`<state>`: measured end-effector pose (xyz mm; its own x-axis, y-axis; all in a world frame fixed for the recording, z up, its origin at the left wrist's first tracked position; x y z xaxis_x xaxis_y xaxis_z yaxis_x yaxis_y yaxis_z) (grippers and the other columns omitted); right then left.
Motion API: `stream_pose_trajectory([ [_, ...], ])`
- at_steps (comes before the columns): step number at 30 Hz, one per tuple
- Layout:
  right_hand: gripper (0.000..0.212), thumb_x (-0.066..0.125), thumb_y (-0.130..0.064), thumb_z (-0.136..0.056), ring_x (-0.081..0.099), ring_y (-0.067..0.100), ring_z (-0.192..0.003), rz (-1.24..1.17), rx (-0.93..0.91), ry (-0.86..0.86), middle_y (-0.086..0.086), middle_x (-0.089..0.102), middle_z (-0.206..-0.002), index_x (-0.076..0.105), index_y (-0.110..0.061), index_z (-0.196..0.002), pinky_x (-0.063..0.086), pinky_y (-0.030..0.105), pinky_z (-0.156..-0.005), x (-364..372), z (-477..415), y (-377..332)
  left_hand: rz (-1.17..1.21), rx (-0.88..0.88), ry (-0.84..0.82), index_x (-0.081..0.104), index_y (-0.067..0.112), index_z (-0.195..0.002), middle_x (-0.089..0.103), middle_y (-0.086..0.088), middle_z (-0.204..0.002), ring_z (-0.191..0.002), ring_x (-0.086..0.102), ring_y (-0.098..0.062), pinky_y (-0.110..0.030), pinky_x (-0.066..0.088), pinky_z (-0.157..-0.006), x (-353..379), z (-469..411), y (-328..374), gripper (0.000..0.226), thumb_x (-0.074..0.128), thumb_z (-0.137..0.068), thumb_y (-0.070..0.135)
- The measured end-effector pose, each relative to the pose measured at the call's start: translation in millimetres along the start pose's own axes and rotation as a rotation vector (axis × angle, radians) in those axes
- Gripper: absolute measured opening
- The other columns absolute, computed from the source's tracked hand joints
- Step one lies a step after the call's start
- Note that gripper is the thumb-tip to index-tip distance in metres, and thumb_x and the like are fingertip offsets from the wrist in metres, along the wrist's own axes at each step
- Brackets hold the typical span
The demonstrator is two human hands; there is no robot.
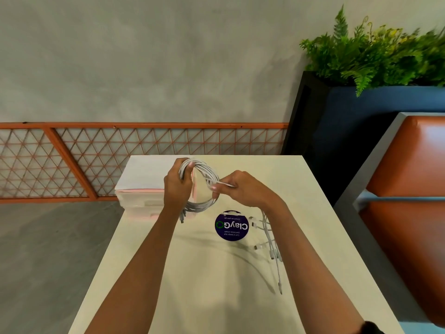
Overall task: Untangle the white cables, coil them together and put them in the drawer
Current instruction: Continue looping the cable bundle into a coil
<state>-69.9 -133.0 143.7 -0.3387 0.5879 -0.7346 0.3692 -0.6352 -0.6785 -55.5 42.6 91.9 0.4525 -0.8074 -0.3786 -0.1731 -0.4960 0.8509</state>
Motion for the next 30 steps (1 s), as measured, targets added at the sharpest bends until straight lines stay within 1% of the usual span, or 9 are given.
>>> stream_pose_trajectory([
  [4, 0.038, 0.052, -0.04, -0.095, 0.035, 0.002, -0.048, -0.175, -0.058, 0.062, -0.011, 0.036, -0.047, 0.07, -0.012, -0.077, 0.031, 0.012, -0.053, -18.5, 9.8, 6.1, 0.099, -0.067, -0.027, 0.058, 0.009, -0.115, 0.06, 0.006, -0.087, -0.082, 0.056, -0.012, -0.032, 0.048, -0.076, -6.4, -1.1, -5.2, 0.026, 0.047, -0.099, 0.028],
  [6, 0.038, 0.048, -0.038, -0.097, 0.034, 0.0, -0.047, -0.237, -0.047, 0.079, -0.013, 0.035, -0.046, 0.064, -0.012, -0.075, 0.03, 0.01, -0.052, -25.7, 13.1, 13.9, 0.175, -0.035, -0.086, 0.058, 0.013, -0.105, 0.054, 0.016, -0.067, -0.062, 0.052, -0.002, -0.025, 0.047, -0.059, -10.1, 0.8, -4.3, 0.019, 0.045, -0.1, 0.026],
  [9, 0.039, 0.043, -0.037, -0.1, 0.026, 0.002, -0.05, -0.367, -0.008, 0.09, -0.013, 0.03, -0.054, 0.057, -0.012, -0.074, 0.024, 0.014, -0.051, -30.1, 13.2, 28.4, 0.321, -0.029, -0.215, 0.055, 0.015, -0.096, 0.044, 0.014, -0.051, -0.044, 0.039, -0.002, -0.016, 0.033, -0.042, -16.4, 5.8, -0.2, 0.018, 0.042, -0.101, 0.026],
  [15, 0.037, 0.044, -0.034, -0.099, 0.025, 0.004, -0.05, -0.668, 0.075, 0.195, -0.002, 0.037, -0.066, 0.06, -0.002, -0.09, 0.023, 0.024, -0.059, -29.4, 11.9, 49.5, 0.556, -0.116, -0.447, 0.052, 0.007, -0.094, 0.029, 0.007, -0.056, -0.047, 0.025, -0.007, -0.019, 0.025, -0.042, -18.9, 12.6, 2.9, 0.025, 0.041, -0.101, 0.029],
  [19, 0.036, 0.054, -0.041, -0.093, 0.03, 0.007, -0.053, -0.712, 0.134, 0.245, -0.005, 0.035, -0.059, 0.063, -0.014, -0.07, 0.027, 0.027, -0.063, -26.1, 13.3, 47.4, 0.452, -0.108, -0.409, 0.054, 0.019, -0.111, 0.042, 0.001, -0.065, -0.053, 0.036, -0.01, -0.02, 0.035, -0.045, -13.5, 16.5, 2.4, 0.016, 0.048, -0.099, 0.026],
  [21, 0.04, 0.059, -0.045, -0.087, 0.032, 0.011, -0.06, -0.69, 0.13, 0.245, -0.006, 0.028, -0.056, 0.055, -0.024, -0.054, 0.03, 0.029, -0.066, -23.7, 15.0, 45.7, 0.377, -0.047, -0.345, 0.048, 0.03, -0.124, 0.056, 0.003, -0.085, -0.063, 0.049, -0.007, -0.018, 0.041, -0.045, -12.0, 17.1, 4.4, 0.03, 0.054, -0.096, 0.023],
  [23, 0.04, 0.063, -0.037, -0.087, 0.031, 0.007, -0.057, -0.667, 0.117, 0.248, -0.013, 0.03, -0.052, 0.058, -0.027, -0.048, 0.031, 0.025, -0.062, -23.0, 16.3, 42.4, 0.277, 0.077, -0.272, 0.052, 0.026, -0.12, 0.061, 0.01, -0.095, -0.071, 0.056, -0.002, -0.012, 0.046, -0.05, -11.3, 16.2, 6.2, 0.025, 0.054, -0.096, 0.02],
  [26, 0.042, 0.065, -0.034, -0.087, 0.026, 0.004, -0.052, -0.659, 0.13, 0.276, -0.011, 0.027, -0.053, 0.055, -0.026, -0.047, 0.025, 0.023, -0.056, -26.2, 13.6, 39.9, 0.203, 0.101, -0.268, 0.057, 0.02, -0.104, 0.054, 0.006, -0.071, -0.055, 0.05, -0.003, -0.017, 0.045, -0.049, -6.3, 17.1, 3.1, 0.01, 0.048, -0.099, 0.02],
  [30, 0.044, 0.066, -0.049, -0.082, 0.02, 0.009, -0.052, -0.657, 0.154, 0.325, 0.0, 0.021, -0.062, 0.042, -0.016, -0.066, 0.017, 0.026, -0.055, -31.1, 10.2, 42.2, 0.412, -0.087, -0.338, 0.059, 0.015, -0.101, 0.037, 0.001, -0.058, -0.048, 0.036, -0.006, -0.019, 0.037, -0.045, -5.8, 21.9, 5.7, 0.016, 0.046, -0.1, 0.025],
])
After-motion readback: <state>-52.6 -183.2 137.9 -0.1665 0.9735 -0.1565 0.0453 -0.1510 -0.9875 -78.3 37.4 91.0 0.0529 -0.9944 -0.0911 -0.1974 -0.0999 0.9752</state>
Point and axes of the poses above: each hand's wrist, its own z-axis away from the middle knuckle, its own x-axis out of the palm, y = z × x, the point moved 1 cm from there along -z, towards the middle knuckle
